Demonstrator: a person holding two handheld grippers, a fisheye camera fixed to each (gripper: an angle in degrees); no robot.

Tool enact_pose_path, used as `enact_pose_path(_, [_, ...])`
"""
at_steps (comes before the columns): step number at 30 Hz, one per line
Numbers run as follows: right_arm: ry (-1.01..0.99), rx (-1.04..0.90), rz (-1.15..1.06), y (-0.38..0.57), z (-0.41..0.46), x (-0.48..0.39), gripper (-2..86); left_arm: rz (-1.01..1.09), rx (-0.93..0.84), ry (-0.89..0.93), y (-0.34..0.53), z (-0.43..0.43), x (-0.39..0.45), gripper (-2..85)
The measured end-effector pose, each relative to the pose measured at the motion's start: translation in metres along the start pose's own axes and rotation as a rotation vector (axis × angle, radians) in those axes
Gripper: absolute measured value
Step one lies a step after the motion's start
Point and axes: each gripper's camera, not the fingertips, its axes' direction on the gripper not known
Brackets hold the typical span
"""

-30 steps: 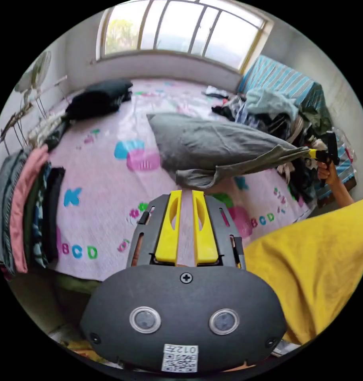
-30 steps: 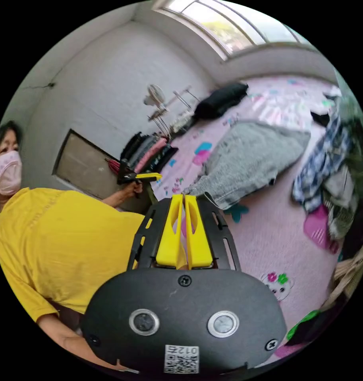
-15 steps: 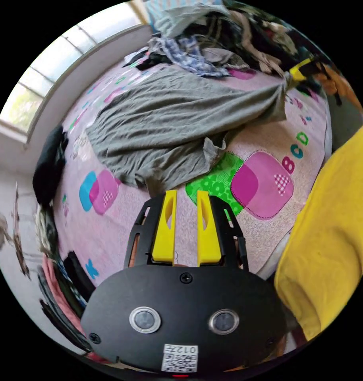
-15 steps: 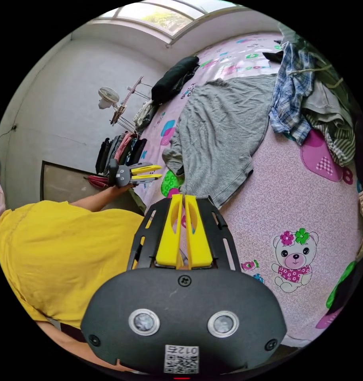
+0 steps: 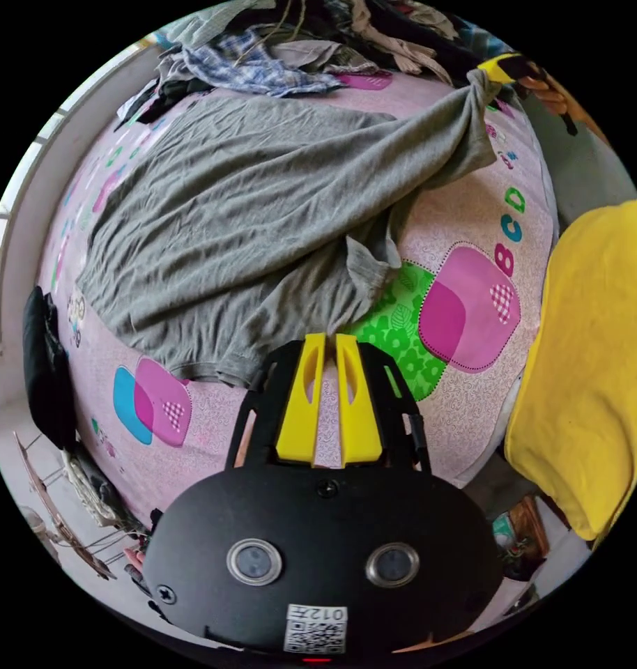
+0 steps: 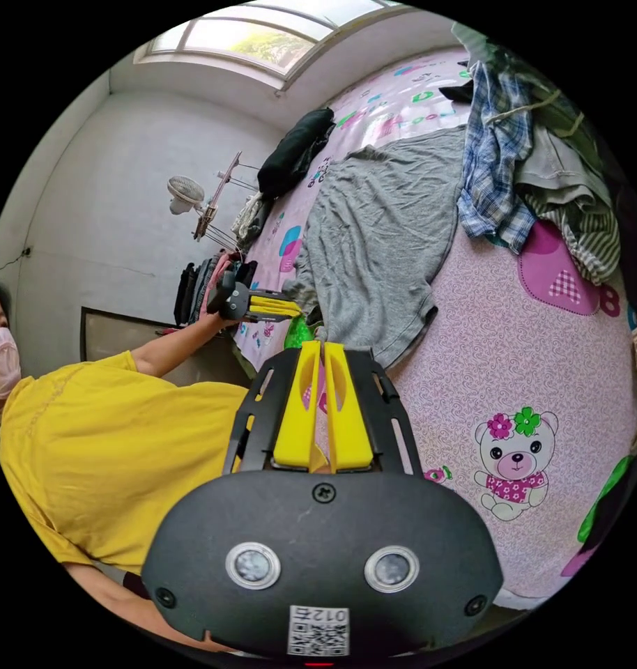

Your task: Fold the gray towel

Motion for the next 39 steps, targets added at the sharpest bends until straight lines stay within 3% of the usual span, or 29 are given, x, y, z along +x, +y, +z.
enact_pose_path(3, [-0.001, 0.037, 0.003, 0.003, -0.002, -0.005, 0.5, -0.041, -0.067, 0.096, -0.021, -0.003, -0.023, 0.7])
enact_pose_path(7, [0.051, 0.084, -0.051, 0.006, -0.010, -0.027, 0.4, -0.074, -0.076, 0.070, -0.028, -0.040, -0.044, 0.2])
enact_pose_path(18, [0.156, 0.253, -0.423, -0.018, -0.057, -0.169, 0.4, -0.412, 0.404, -0.075, 0.029, -0.348, -0.162, -0.1])
enact_pose_path(29, [0.252, 0.416, -0.821, 0.031, -0.115, -0.365, 0.4, -0.475, 0.654, -0.320, 0.060, -0.586, -0.130, -0.1])
enact_pose_path(39, [0.257, 0.423, -0.907, 0.056, -0.130, -0.437, 0.4, -0.436, 0.700, -0.399, 0.063, -0.711, -0.106, -0.1])
